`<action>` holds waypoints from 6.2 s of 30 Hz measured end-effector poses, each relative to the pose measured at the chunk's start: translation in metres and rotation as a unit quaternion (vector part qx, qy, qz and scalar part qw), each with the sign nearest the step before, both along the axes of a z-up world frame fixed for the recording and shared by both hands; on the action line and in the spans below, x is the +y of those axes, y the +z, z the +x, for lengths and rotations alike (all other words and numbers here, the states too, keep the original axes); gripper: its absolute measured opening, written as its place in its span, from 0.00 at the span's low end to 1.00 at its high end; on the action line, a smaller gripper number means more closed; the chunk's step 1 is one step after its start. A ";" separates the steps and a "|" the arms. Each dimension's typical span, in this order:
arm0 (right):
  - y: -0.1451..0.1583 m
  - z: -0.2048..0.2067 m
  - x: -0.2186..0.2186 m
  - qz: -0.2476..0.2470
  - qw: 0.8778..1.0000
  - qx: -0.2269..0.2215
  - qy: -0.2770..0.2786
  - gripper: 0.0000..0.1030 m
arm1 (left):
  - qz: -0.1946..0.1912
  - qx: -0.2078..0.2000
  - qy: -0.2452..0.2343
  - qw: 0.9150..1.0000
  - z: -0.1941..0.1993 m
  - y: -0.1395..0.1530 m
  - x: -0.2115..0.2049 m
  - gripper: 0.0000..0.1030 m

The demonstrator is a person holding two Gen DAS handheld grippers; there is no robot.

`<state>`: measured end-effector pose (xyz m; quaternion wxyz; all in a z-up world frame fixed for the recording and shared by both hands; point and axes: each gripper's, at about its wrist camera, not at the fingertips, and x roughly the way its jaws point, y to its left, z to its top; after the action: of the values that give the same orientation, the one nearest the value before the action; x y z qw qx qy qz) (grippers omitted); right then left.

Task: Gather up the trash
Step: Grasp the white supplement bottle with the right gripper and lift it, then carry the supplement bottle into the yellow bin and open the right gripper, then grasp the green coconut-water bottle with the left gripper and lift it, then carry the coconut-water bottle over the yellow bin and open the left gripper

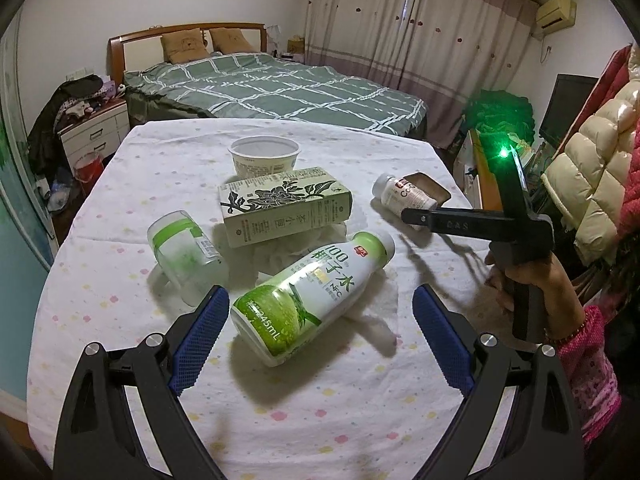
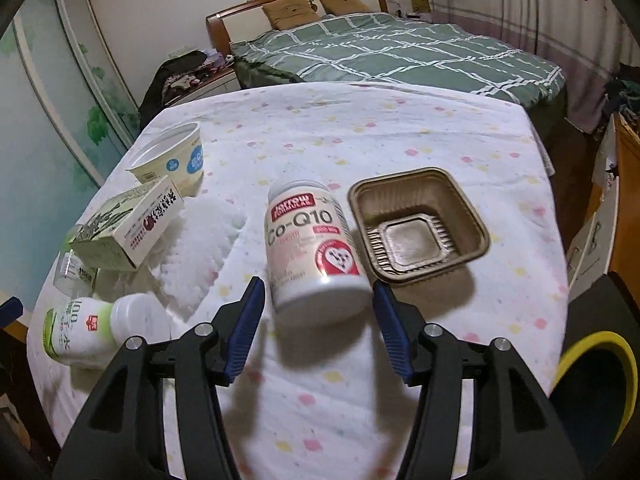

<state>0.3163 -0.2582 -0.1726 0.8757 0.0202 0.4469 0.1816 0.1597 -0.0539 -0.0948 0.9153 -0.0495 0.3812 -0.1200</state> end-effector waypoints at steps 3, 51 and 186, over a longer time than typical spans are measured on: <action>-0.003 0.001 0.002 -0.003 1.000 0.002 0.003 0.51 | -0.003 0.004 -0.001 1.000 0.001 -0.003 -0.001 0.89; 0.007 -0.163 -0.209 -0.010 0.962 -0.048 -0.268 0.44 | 0.003 0.021 -0.027 0.999 -0.009 -0.019 -0.022 0.89; -0.011 -0.243 -0.276 -0.009 0.938 -0.035 -0.344 0.55 | 0.032 -0.076 -0.313 0.946 0.060 0.055 -0.301 0.50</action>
<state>0.0730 -0.5339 -0.1840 0.8999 0.1589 0.3834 -0.1342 0.2193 -0.3549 -0.0402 0.8592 0.1106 0.3105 -0.3914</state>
